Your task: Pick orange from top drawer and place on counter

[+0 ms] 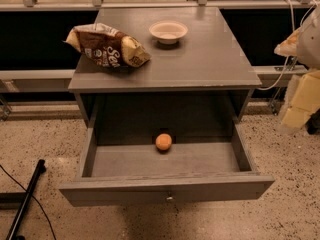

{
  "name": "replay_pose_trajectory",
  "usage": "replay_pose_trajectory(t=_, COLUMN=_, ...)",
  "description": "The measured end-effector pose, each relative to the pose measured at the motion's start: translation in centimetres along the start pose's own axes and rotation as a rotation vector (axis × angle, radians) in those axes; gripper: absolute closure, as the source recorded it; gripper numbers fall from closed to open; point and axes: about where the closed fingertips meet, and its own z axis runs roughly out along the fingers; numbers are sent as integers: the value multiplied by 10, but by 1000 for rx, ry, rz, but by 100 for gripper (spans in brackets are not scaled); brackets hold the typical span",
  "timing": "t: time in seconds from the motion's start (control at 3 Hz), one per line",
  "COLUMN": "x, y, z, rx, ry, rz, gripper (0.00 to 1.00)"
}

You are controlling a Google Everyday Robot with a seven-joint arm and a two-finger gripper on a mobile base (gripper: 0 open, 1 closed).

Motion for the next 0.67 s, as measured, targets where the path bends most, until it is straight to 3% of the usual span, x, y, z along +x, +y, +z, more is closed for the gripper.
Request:
replay_pose_trajectory(t=0.33, x=0, y=0, z=0, rx=2, ry=-1, rz=-1, gripper=0)
replay_pose_trajectory(t=0.67, x=-10, y=-5, z=23, rx=4, ry=-78, rz=-1, gripper=0)
